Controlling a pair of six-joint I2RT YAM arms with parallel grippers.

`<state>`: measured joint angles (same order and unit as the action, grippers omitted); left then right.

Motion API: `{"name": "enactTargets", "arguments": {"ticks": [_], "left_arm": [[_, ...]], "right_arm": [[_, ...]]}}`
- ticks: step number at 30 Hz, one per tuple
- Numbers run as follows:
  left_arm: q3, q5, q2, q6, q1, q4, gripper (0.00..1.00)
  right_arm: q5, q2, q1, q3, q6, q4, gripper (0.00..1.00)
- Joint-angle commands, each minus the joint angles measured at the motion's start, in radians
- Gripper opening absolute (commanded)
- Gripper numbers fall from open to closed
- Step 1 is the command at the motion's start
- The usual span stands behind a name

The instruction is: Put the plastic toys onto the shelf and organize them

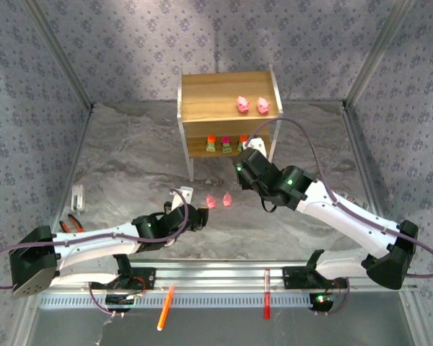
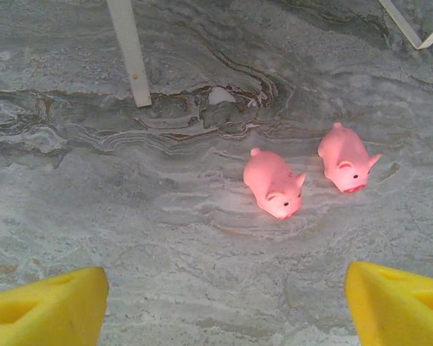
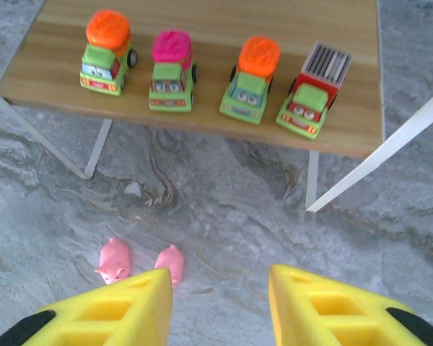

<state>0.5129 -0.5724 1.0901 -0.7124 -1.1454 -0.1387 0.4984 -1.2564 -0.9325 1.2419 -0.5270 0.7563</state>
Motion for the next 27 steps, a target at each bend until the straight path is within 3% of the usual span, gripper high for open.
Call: {"name": "enactTargets", "arguments": {"ticks": [1, 27], "left_arm": [[-0.015, -0.004, -0.019, -0.021, 0.006, -0.024, 0.85], [-0.043, 0.023, -0.032, -0.025, 0.01, -0.03, 0.85]], "right_arm": [[-0.03, 0.007, -0.015, -0.04, -0.058, -0.038, 0.41], [-0.124, -0.116, -0.043, -0.231, -0.152, -0.194, 0.42]]}}
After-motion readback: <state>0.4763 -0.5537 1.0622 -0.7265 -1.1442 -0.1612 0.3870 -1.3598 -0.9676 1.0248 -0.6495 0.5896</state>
